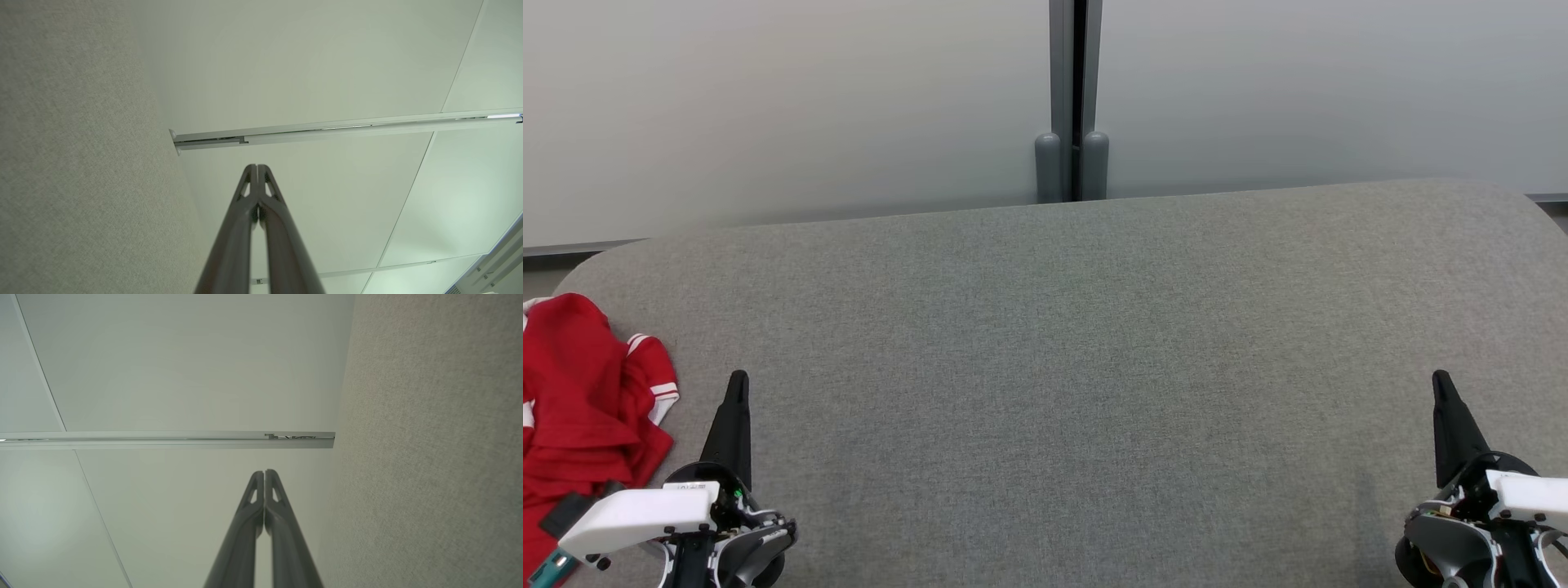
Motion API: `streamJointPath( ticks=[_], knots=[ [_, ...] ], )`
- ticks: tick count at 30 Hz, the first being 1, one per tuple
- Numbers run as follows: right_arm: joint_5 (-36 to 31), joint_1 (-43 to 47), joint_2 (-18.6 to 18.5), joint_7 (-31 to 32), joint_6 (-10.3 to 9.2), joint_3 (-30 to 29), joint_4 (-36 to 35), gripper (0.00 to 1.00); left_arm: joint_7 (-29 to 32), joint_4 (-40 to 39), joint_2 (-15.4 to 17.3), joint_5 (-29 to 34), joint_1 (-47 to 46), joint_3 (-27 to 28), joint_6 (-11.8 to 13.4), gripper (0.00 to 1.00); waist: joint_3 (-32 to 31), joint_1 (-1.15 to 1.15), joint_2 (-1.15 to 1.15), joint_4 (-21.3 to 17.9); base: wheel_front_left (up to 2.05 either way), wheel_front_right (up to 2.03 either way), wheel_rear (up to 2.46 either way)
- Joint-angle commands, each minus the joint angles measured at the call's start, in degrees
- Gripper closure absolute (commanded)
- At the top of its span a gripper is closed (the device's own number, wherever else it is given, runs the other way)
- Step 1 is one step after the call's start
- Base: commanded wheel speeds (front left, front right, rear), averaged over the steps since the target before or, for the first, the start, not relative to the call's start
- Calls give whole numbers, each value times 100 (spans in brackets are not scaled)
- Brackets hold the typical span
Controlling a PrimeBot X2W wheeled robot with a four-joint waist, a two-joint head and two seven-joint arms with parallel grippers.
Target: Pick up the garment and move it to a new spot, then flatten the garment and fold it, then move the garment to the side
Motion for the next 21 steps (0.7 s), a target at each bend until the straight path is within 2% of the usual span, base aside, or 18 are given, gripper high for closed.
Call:
streamJointPath(
  ticks=[1,21],
  knots=[
    [-37,-60,-5,28,2,-6,9,100,7,9,11,7,-82,22,-24,100,0,0,0,0,0,0,0],
    [-40,-61,-2,31,2,-9,9,100,10,9,10,10,-82,24,-24,100,0,0,0,0,0,0,0]
  ],
)
